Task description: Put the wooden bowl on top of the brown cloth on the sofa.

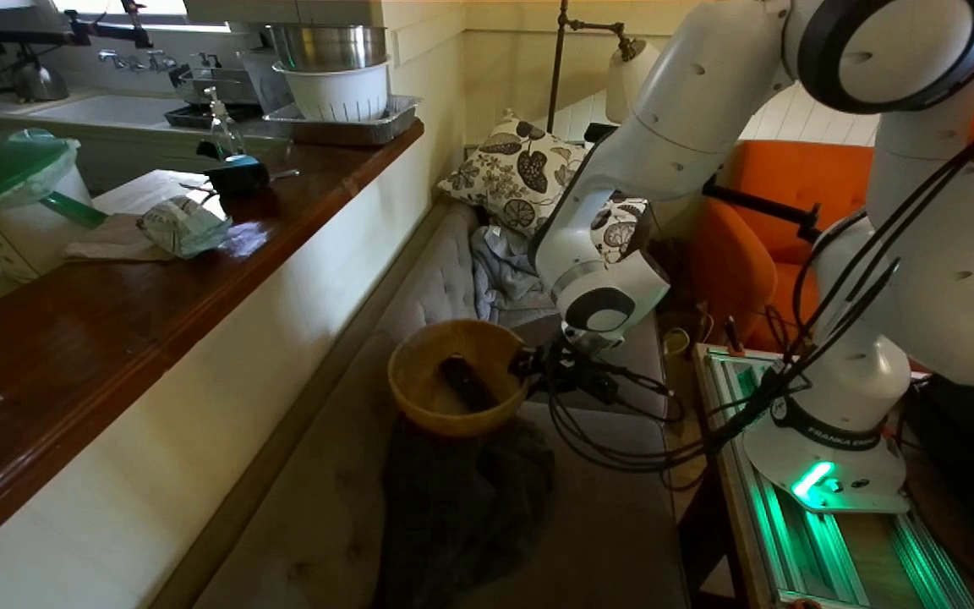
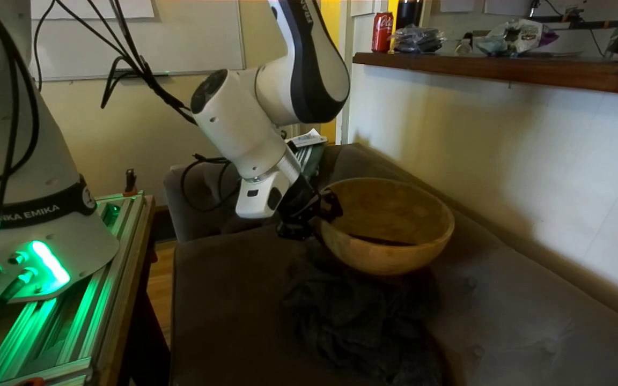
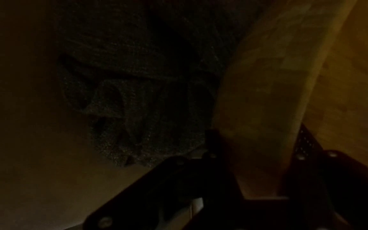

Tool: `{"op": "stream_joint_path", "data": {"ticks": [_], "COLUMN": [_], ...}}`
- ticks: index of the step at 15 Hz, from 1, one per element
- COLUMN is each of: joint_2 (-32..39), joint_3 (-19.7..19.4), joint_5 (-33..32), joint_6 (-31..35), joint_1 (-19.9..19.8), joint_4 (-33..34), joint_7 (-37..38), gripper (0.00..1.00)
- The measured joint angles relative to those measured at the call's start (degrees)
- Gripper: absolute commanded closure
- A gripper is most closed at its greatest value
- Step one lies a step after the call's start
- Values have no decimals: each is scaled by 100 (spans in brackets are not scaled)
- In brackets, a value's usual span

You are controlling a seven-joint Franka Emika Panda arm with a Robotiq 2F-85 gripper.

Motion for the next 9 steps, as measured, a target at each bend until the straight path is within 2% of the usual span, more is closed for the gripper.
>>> {"op": "stream_joint_path", "data": {"ticks": [5, 9], "joint_2": [622, 1217], "joint_3": [-186, -438], "joint_5": [0, 0], "joint_6": [-453, -767], "joint_1": [1151, 1544], "joint_4": [15, 387], "joint_7": [556, 1345], "gripper": [96, 96]}}
